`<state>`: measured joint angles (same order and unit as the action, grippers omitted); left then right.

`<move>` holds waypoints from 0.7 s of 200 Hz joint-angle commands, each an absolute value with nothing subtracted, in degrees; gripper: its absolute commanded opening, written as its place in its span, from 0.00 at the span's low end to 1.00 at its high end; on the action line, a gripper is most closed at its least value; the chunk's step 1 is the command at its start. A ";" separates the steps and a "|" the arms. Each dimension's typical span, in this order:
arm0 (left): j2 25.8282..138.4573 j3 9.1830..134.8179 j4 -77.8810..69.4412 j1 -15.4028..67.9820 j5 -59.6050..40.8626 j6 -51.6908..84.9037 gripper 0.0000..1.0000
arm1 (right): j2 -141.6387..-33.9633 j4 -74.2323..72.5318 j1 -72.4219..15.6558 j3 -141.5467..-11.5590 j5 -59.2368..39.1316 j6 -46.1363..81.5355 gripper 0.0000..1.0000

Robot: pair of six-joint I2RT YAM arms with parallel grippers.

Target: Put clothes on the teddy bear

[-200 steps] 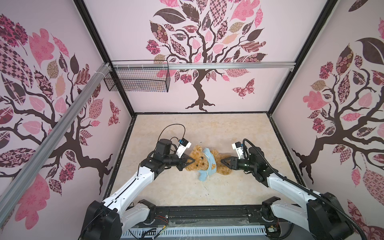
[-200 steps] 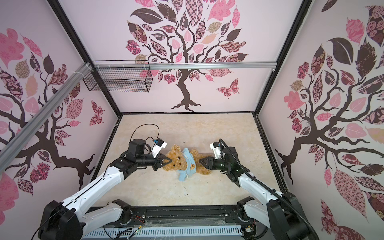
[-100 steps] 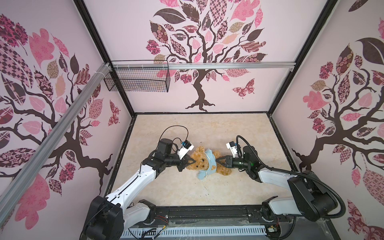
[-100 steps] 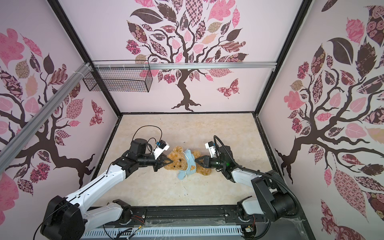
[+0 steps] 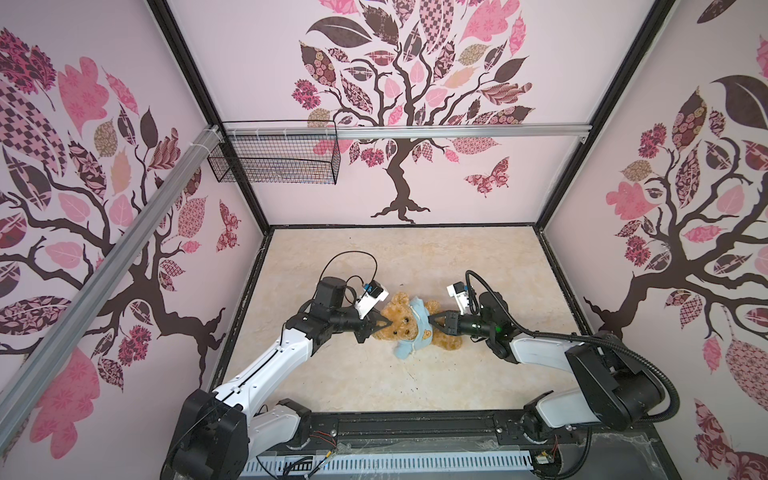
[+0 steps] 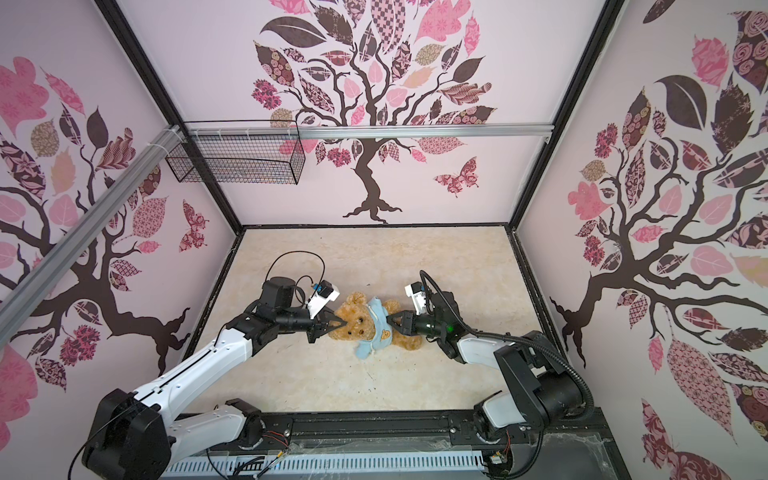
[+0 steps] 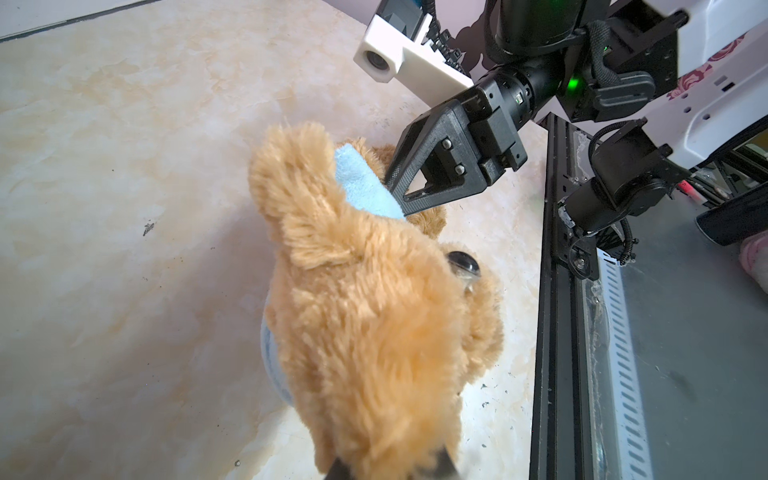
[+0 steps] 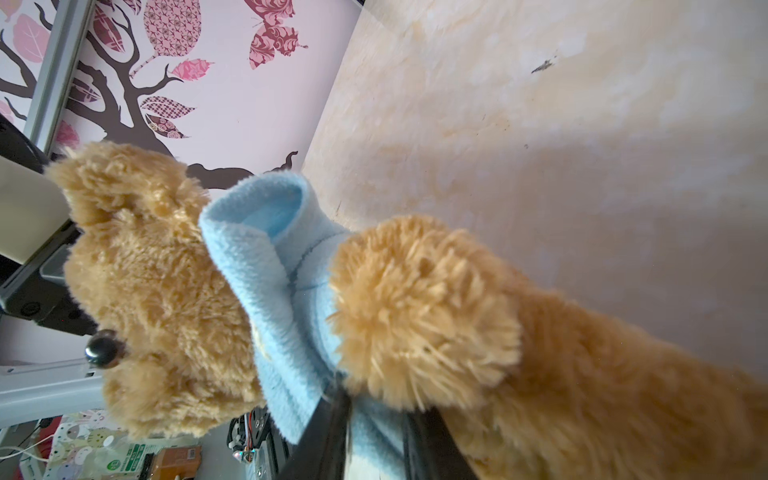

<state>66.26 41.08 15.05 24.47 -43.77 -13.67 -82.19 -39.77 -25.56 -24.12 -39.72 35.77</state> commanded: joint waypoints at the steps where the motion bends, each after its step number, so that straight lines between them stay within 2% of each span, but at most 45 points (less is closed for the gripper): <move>1: 66.23 39.86 12.83 24.47 -45.68 -14.94 0.00 | -83.41 -42.75 -26.85 -26.13 -38.74 34.09 0.26; 12: 66.27 39.88 12.73 24.52 -45.70 -14.78 0.00 | -84.12 -43.11 -27.81 -26.66 -39.04 34.01 0.23; 30: 66.06 39.99 12.80 24.48 -45.41 -14.51 0.00 | -85.13 -43.45 -28.32 -26.87 -39.12 35.05 0.09; 43: 65.38 40.08 13.74 24.55 -43.70 -15.08 0.00 | -84.01 -41.11 -27.69 -25.96 -35.15 35.17 0.00; 60: 63.77 40.12 16.20 24.44 -41.25 -16.86 0.00 | -81.49 -38.02 -24.82 -23.73 -30.03 36.66 0.00; 79: 61.97 40.31 19.62 25.09 -38.03 -19.86 0.00 | -79.79 -42.37 -19.06 -19.07 -28.87 43.38 0.00; 104: 59.65 41.71 27.00 30.33 -28.63 -27.50 0.00 | -78.65 -44.93 -14.40 -15.71 -26.97 48.33 0.00; 140: 57.14 40.74 25.60 30.76 -29.18 -26.24 0.00 | -79.61 -45.09 -12.65 -15.18 -25.61 49.62 0.00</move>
